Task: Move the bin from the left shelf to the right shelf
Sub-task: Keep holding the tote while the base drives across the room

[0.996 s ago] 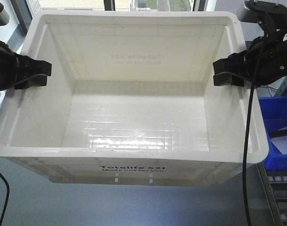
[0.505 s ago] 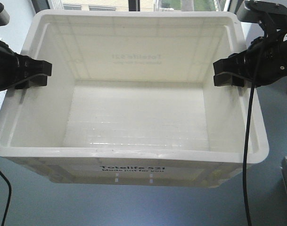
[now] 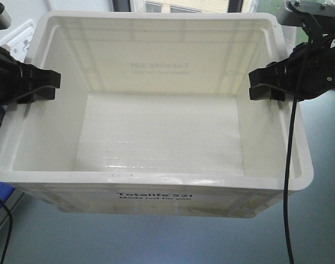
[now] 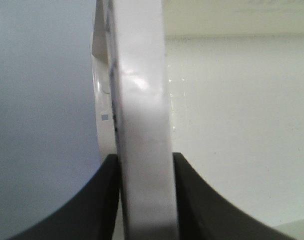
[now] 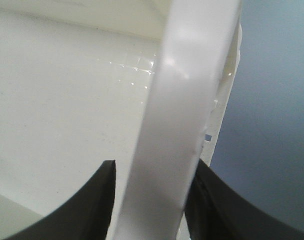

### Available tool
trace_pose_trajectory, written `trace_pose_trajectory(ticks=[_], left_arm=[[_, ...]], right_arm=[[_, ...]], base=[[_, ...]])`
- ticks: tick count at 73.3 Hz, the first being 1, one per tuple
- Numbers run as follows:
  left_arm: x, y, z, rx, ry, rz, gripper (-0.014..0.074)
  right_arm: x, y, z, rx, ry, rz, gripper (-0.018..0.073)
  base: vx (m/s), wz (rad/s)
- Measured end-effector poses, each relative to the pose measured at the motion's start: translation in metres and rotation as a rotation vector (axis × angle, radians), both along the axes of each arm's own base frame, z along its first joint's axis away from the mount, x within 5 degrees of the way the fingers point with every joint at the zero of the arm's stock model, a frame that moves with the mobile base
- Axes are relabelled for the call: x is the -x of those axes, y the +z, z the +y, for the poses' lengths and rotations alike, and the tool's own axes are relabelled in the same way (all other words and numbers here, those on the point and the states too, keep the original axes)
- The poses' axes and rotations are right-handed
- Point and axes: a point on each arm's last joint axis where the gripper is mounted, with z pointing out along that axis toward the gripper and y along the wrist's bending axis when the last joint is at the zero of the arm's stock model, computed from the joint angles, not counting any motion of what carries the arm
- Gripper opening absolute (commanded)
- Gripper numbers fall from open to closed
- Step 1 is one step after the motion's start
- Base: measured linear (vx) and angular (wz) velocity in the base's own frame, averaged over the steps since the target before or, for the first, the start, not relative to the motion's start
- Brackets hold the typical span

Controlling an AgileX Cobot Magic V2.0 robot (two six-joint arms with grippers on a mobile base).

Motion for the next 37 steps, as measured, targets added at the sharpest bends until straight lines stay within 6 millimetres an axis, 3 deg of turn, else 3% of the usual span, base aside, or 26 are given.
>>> trace_pose_trajectory(ticks=[37], left_arm=[[-0.0001, 0.0001, 0.0001, -0.001, 0.0, -0.001, 0.0002]], right_arm=[[-0.0001, 0.0001, 0.0, 0.0, 0.0, -0.002, -0.0005]], base=[[0.15, 0.67]])
